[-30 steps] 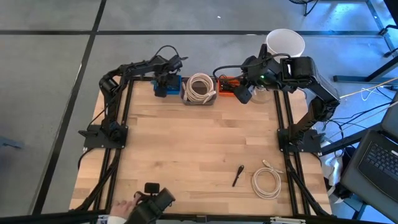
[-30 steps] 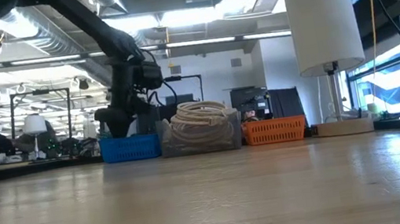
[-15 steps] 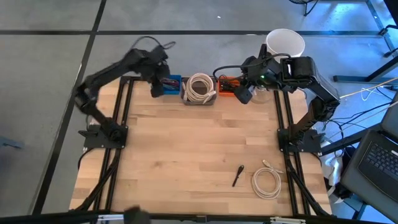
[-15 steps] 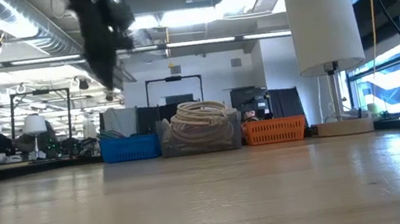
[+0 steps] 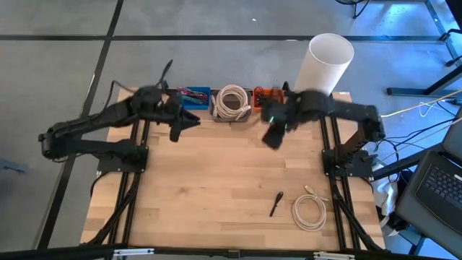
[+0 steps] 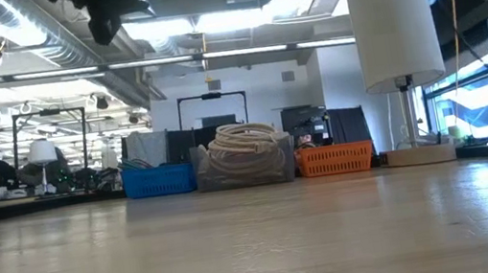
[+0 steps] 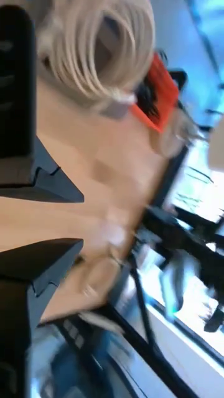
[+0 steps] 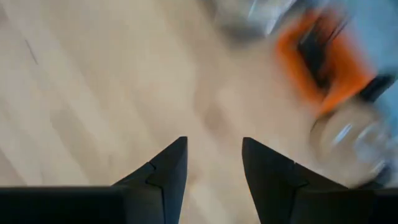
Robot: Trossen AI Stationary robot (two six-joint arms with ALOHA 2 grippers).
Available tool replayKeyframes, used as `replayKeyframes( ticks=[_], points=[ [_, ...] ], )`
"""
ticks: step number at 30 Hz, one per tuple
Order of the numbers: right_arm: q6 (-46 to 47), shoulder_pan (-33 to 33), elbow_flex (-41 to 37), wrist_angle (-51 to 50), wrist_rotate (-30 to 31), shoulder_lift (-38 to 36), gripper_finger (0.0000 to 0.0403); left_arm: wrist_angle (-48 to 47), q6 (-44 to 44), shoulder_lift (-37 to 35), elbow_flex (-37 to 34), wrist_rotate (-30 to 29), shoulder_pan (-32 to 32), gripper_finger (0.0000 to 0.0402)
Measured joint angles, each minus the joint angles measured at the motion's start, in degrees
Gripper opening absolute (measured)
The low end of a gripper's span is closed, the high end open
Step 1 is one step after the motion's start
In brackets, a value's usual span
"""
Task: Pick & Place USB Port
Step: Put the brown HDMI cable into the black bin
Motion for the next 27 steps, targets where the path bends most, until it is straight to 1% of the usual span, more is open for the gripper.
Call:
replayKeyframes(
  ticks=[2,4,7,10,12,15,17,20,23,27],
  points=[
    [2.66,2.0,-7.81,0.3,-3.01,-0.58,0.0155,7.33,-3.02,-2.12,-4.91,-0.97,-2.47,0.0092],
    [6.38,4.63,-16.13,1.79,-5.5,-2.06,0.0155,12.36,-4.81,-3.41,-8.68,-1.39,-3.79,0.0091],
    [15.25,9.37,-28.41,6.94,-9.49,-5.46,0.0155,15.61,-7.11,-3.72,-11.77,-3.48,-4.78,0.0092],
    [29.03,14.93,-40.01,14.88,-14.21,-10.78,0.0155,16.73,-7.03,-3.43,-12.85,-3.72,-4.75,0.0095],
    [40.75,19.05,-47.37,21.77,-16.54,-14.24,0.0155,17.85,-5.59,-3.27,-12.86,-3.73,-4.52,0.0095],
    [57.33,25.11,-56.39,33.53,-17.6,-18.42,0.0155,20.1,-2.11,-3.13,-12.86,-3.82,-3.47,0.0092],
    [66.44,28.7,-61.1,38.96,-17.11,-19.73,0.0155,22.29,-0.78,-3.15,-12.86,-3.89,-2.56,0.009],
    [77.1,33.07,-65.51,42.62,-16.34,-19.95,0.0155,24.51,0.47,-3.13,-12.86,-3.91,-1.07,0.0088],
    [85.69,37.15,-68.07,43.88,-16.59,-19.6,0.0155,26.43,1.02,-3.15,-12.86,-3.86,0.46,0.0088],
    [94.66,41.59,-68.69,45.86,-17.35,-19.56,0.0155,28.61,0.95,-3.15,-12.86,-3.86,2.31,0.0086]
  ],
)
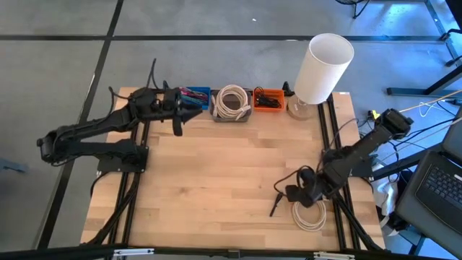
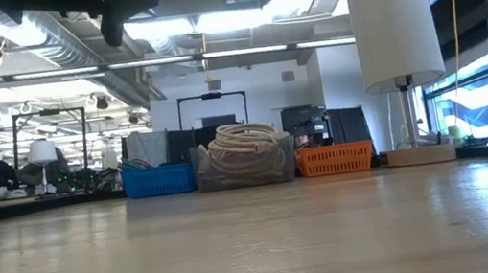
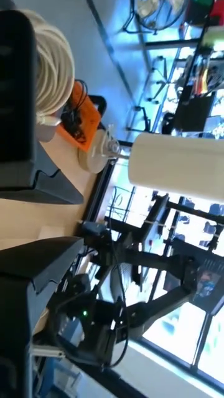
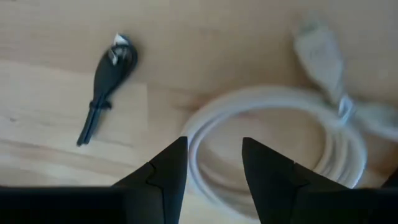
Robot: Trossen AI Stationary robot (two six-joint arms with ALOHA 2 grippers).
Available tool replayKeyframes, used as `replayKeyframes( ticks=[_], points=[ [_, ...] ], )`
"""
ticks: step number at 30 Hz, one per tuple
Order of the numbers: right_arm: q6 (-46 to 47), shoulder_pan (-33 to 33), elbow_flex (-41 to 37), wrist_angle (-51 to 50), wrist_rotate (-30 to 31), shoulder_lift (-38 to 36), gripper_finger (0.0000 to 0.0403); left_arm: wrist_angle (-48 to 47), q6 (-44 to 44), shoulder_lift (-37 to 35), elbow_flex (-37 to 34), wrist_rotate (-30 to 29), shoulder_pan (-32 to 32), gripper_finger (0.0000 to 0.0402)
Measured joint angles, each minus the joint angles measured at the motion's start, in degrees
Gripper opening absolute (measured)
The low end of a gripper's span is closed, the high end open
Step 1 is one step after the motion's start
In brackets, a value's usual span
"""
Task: Pick & Place USB Port
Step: Put the brown HDMI cable into the black bin
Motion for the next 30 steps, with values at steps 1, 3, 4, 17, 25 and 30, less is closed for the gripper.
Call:
replayKeyframes(
  ticks=[1,3,4,17,25,30],
  points=[
    [1.85,0.91,-0.02,0.49,0.2,0.0,0.0155,0.11,-0.02,0.0,0.0,0.07,0.38,0.0086],
    [4.74,2.5,-0.02,1.99,0.66,0.22,0.0155,0.71,-0.02,0.02,0.0,0.11,1.08,0.0086],
    [5.68,3.13,-0.02,2.91,1.14,0.69,0.0155,1.02,-0.02,0.0,0.0,0.09,1.38,0.0086],
    [6.61,4.95,0.26,13.29,2.16,14.92,0.0155,2.75,0.41,0.02,0.0,0.08,2.88,0.0081],
    [5.17,4.96,0.61,13.4,2.45,17.79,0.0119,3.02,0.87,0.0,0.0,-0.33,2.88,0.0079],
    [3.88,5.1,0.46,13.02,4.83,16.88,0.0023,3.0,0.9,0.0,0.0,-0.34,2.88,0.0079]
  ],
)
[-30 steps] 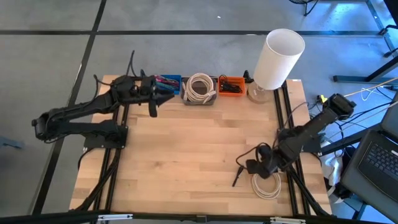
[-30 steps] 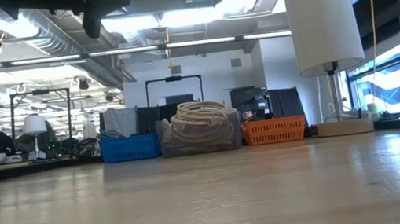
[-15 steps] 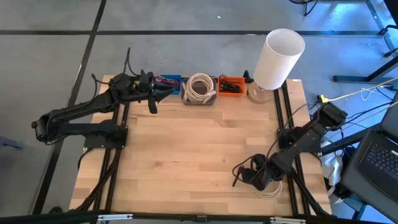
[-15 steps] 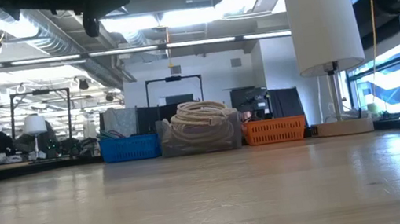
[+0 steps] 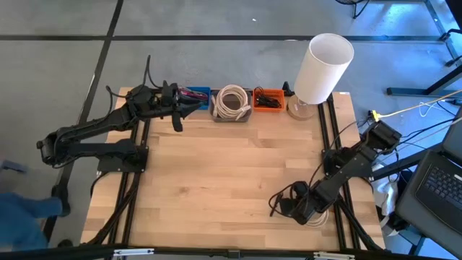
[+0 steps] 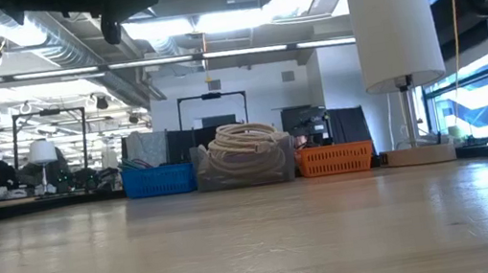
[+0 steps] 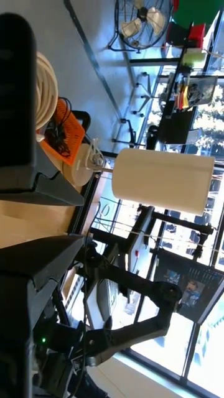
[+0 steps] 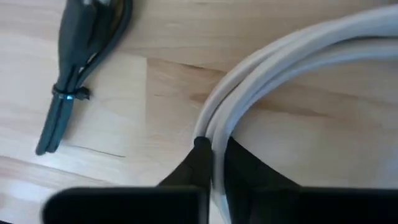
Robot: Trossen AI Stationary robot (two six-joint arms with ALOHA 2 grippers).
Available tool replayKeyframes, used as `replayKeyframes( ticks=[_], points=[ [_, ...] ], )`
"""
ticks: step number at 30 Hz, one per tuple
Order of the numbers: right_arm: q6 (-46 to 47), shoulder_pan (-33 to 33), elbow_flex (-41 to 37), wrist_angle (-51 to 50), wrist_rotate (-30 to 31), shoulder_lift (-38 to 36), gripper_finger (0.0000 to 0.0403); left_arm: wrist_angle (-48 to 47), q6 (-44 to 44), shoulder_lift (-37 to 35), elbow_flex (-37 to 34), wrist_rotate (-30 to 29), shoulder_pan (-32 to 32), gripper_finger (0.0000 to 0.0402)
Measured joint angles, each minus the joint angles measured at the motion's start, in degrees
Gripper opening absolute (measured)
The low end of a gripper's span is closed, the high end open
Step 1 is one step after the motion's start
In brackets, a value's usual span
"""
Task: Pick & Place USB Port
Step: Put the brown HDMI cable into the black bin
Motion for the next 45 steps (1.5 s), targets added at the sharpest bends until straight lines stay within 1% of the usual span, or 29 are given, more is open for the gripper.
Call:
replayKeyframes(
  ticks=[1,5,9,13,16,19,22,26,28,31,33,36,38,41,45],
  points=[
    [-0.21,0.01,0.01,-0.24,0.29,-0.24,0.0016,0.02,0.02,0.0,0.0,-0.01,0.0,0.0079],
    [-0.4,-0.14,1.65,-4.27,2.54,-0.87,0.0016,0.0,0.02,0.0,0.0,-0.01,0.0,0.0077],
    [-1.81,-0.57,6.68,-10.97,5.3,-1.64,0.0016,0.0,0.02,0.0,0.0,-0.03,0.0,0.0074],
    [-7.32,-2.9,12.71,-22.4,6.38,-2.73,0.0016,0.0,0.02,0.01,0.0,-0.04,0.0,0.0074],
    [-12.08,-5.7,17.27,-29.87,9.65,-4.41,0.0016,-0.01,0.03,0.01,0.0,-0.94,0.0,0.0072],
    [-18.33,-9.73,20.74,-35.5,14.37,-5.88,0.0016,-0.06,0.02,0.02,0.0,-2.38,0.0,0.007],
    [-27.4,-14.86,23.39,-37.22,19.11,-8.01,0.0016,-0.09,0.02,0.02,0.0,-2.75,0.0,0.007],
    [-43.22,-23.93,24.9,-34.13,23.59,-10.59,0.0016,-0.11,0.02,0.02,0.0,-2.77,-0.04,0.007],
    [-52.89,-29.61,24.98,-30.4,24.0,-11.68,0.0016,-0.04,0.02,0.0,0.0,-2.79,-0.02,0.007],
    [-68.17,-38.18,24.98,-20.6,21.57,-12.25,0.0015,-0.03,0.02,0.01,0.0,-2.79,-0.04,0.007],
    [-77.79,-43.78,24.98,-12.72,17.5,-12.29,0.0015,-0.05,0.0,0.02,0.0,-2.8,-0.04,0.0071],
    [-87.76,-51.18,25.03,-3.24,11.09,-11.55,0.0015,-0.03,-0.02,0.01,0.0,-2.81,-0.04,0.0069],
    [-91.04,-55.56,25.03,0.1,7.62,-10.78,0.0015,0.07,-0.01,0.01,0.0,-2.84,-0.04,0.0066],
    [-93.39,-61.17,25.03,4.95,1.47,-9.06,0.0015,0.68,-0.02,0.02,0.0,-2.93,-0.04,0.0064],
    [-95.16,-65.05,25.33,12.73,-6.01,-5.6,0.0015,1.42,-0.02,0.0,0.0,-3.7,-0.04,0.0061]
  ],
)
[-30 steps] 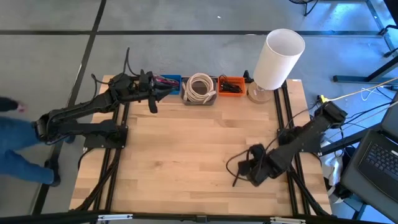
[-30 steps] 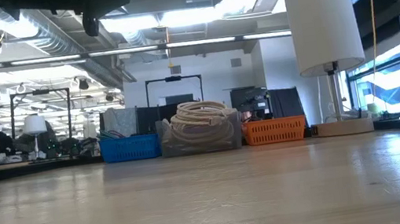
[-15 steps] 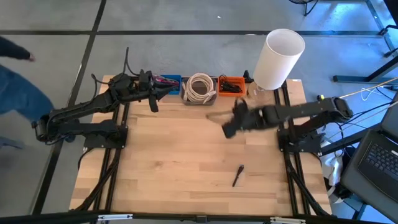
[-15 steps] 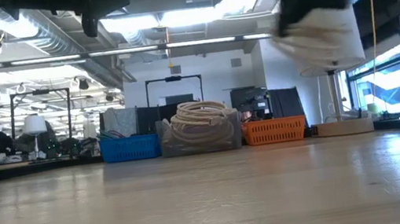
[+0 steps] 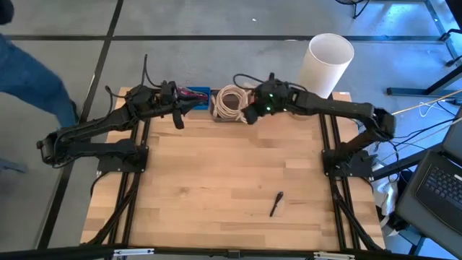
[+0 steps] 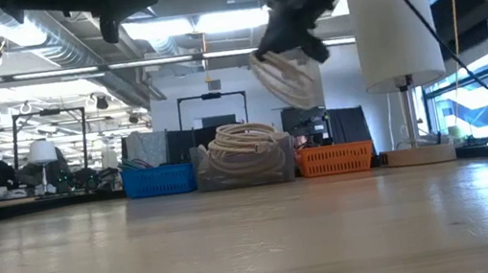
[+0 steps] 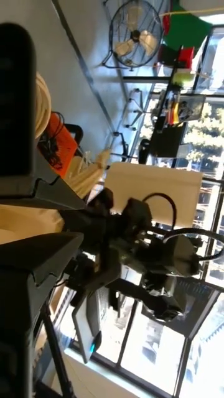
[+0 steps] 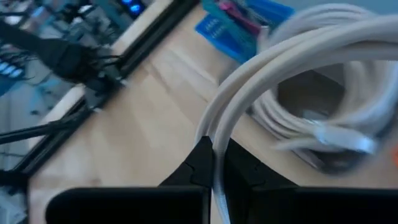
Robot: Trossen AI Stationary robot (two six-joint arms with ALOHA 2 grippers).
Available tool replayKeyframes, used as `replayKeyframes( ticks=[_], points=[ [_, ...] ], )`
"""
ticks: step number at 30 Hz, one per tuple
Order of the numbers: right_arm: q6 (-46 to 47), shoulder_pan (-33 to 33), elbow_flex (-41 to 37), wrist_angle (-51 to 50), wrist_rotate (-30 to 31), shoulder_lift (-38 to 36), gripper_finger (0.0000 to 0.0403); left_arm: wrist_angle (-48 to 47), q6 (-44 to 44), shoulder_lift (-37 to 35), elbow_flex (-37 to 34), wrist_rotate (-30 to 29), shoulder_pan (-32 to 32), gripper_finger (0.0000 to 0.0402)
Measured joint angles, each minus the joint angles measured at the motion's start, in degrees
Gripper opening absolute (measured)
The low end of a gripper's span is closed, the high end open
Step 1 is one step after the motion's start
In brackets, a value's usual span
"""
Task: Pick & Place USB Port
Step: Put the brown HDMI cable into the black bin
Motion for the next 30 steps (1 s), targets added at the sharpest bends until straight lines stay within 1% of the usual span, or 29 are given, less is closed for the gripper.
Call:
replayKeyframes(
  ticks=[3,6,9,12,14,17,19,21,23,30],
  points=[
    [-2.39,-0.89,4.07,0.61,-2.99,4.13,0.0015,1.09,-0.02,0.02,0.0,-0.81,0.0,0.0061],
    [-7.25,-0.92,12.65,-2.98,-3.29,9.55,0.0015,1.18,0.0,0.01,0.0,-1.45,-0.01,0.006],
    [-14.06,-0.54,23.48,-9.79,-2.48,16.11,0.0015,1.15,0.0,0.02,0.0,-2.28,0.0,0.0059],
    [-19.38,-0.45,34.1,-20.86,1.72,23.38,0.0015,1.16,-0.03,0.02,0.0,-2.28,-0.02,0.006],
    [-21.68,-0.89,40.21,-28.17,3.92,28.27,0.0015,1.13,-0.09,0.02,0.0,-2.26,-0.12,0.0061],
    [-23.28,-1.38,47.09,-35.21,4.5,34.41,0.0015,1.11,-0.07,0.02,0.0,-2.23,-0.12,0.0059],
    [-24.37,-1.29,50.13,-37.83,4.55,37.68,0.0015,1.13,-0.1,0.02,0.0,-2.22,-0.11,0.0057],
    [-25.21,-1.12,52.23,-38.06,3.64,40.42,0.0015,1.11,-0.06,0.0,0.0,-2.2,-0.13,0.0056],
    [-25.26,-1.07,53.56,-38.0,1.52,42.53,0.0015,1.11,-0.07,0.01,0.0,-2.18,-0.13,0.0054],
    [-26.67,-2.15,53.71,-36.2,1.63,47.53,0.0015,1.04,-0.04,0.02,0.0,-2.17,-0.13,0.0056]
  ],
)
